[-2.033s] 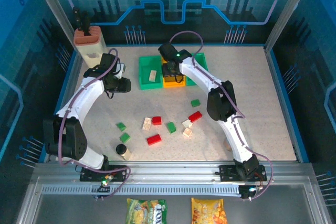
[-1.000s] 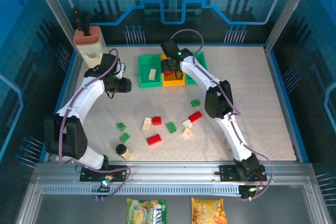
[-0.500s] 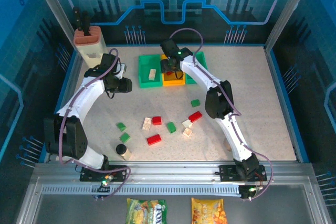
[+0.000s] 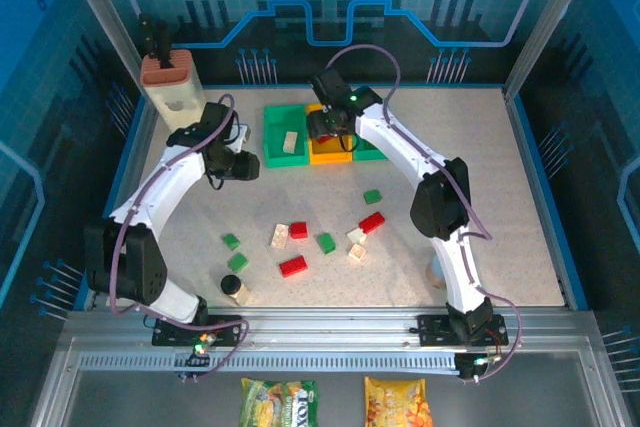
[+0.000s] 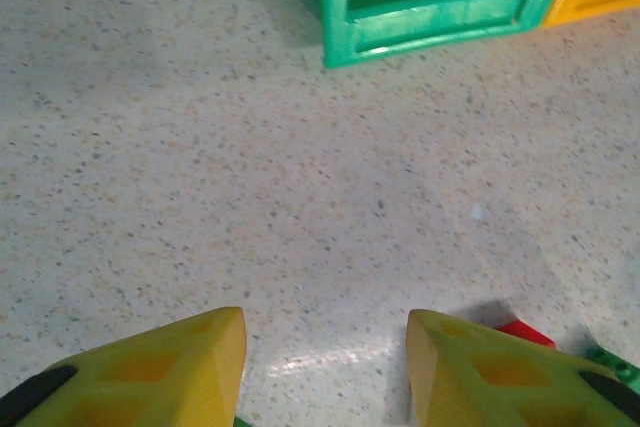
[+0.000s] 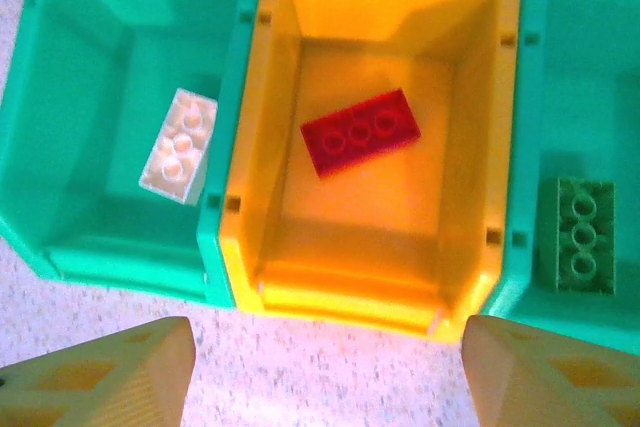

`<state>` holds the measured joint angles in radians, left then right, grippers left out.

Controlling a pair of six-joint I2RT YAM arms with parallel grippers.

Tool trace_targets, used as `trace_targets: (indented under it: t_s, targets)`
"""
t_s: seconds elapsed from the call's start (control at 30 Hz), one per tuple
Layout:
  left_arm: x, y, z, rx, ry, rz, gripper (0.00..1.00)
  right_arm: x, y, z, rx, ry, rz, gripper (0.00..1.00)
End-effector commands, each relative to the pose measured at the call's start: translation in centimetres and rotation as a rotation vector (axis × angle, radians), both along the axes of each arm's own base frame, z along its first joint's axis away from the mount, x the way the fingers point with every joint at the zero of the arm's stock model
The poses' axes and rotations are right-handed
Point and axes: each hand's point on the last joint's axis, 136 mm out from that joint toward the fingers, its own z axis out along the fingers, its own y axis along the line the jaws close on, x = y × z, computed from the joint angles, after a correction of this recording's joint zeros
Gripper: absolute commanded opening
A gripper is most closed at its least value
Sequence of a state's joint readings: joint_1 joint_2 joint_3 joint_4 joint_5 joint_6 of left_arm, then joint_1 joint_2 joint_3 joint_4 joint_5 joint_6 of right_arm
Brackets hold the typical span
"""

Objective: Sort the legos into containers by color
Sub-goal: Pick up the lego from the center of the table.

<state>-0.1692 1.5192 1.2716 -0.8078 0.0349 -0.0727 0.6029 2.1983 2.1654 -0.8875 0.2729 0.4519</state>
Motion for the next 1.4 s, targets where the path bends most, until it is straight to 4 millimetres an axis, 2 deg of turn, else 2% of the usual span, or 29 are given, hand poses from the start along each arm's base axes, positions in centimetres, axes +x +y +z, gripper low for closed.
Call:
trace_targets:
  t_s: [0.0, 0.17, 0.4, 0.67, 1.03, 1.37]
  targets:
    - [-1.9, -1.2, 1.4, -0.016, 0.019, -0.016, 0.48, -2.2, 0.1, 0.5, 0.035, 0.024, 0.005, 0.71]
    - [-4.2, -3.1, 0.3, -0.014, 0.062, -0.017, 0.48, -4.9, -1.8, -0.6, 0.039, 0.057, -0.026, 0.71]
    - [-7.6, -5.7, -3.0, -0.009, 0.14, -0.021, 0.48, -8.6, -4.7, -3.3, 0.041, 0.127, -0.069, 0.7]
    - [-10.4, -7.3, -6.6, 0.014, 0.211, -0.043, 0.5, -11.1, -7.3, -4.9, 0.026, 0.168, -0.103, 0.7]
    - [-11.5, -8.5, -10.1, 0.08, 0.278, -0.093, 0.51, -12.7, -9.3, -5.6, 0.0, 0.191, -0.126, 0.7]
    - [-11.8, -7.9, -12.5, 0.15, 0.327, -0.099, 0.55, -13.3, -10.1, -5.0, -0.005, 0.186, -0.144, 0.7]
